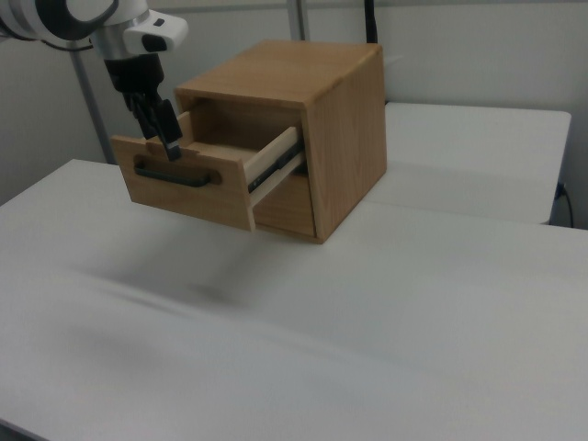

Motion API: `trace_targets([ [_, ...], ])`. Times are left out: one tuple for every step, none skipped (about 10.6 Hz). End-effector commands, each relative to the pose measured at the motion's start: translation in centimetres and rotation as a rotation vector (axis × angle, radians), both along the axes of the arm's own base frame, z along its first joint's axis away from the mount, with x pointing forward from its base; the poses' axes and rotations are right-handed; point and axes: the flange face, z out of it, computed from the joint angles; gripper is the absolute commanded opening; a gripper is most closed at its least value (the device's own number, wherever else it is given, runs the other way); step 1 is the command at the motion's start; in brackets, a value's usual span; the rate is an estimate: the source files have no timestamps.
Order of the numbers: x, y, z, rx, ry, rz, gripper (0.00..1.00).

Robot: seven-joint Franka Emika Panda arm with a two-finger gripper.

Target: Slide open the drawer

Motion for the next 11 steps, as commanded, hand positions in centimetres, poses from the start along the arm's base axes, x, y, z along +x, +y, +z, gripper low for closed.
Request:
trace_targets([
  [-0.6, -2.0, 0.2, -0.121, 0.012, 0.296, 1.0],
  [-0.4, -2.1, -0.1, -0.139, 0.019, 0.37, 1.0],
  [-0.2, -2.0, -0.4, -0.142, 0.021, 0.395, 1.0],
  [-0.3, -2.2, -0.3, -0.136, 0.022, 0.398, 1.0],
  [-0.2, -2.0, -0.5, -0.129, 0.023, 0.403, 1.0],
  [-0.2, -1.8, -0.6, -0.128, 0.023, 0.407, 1.0],
  [0.0, -1.6, -0.7, -0.127, 0.026, 0.404, 1.0],
  [0.0, -1.5, -0.8, -0.125, 0.027, 0.408, 1.0],
  [0.1, -1.4, -0.8, -0.126, 0.027, 0.412, 1.0],
  [0.1, -1.3, -0.9, -0.126, 0.028, 0.415, 1.0],
  [0.1, -1.4, -0.9, -0.125, 0.028, 0.413, 1.0],
])
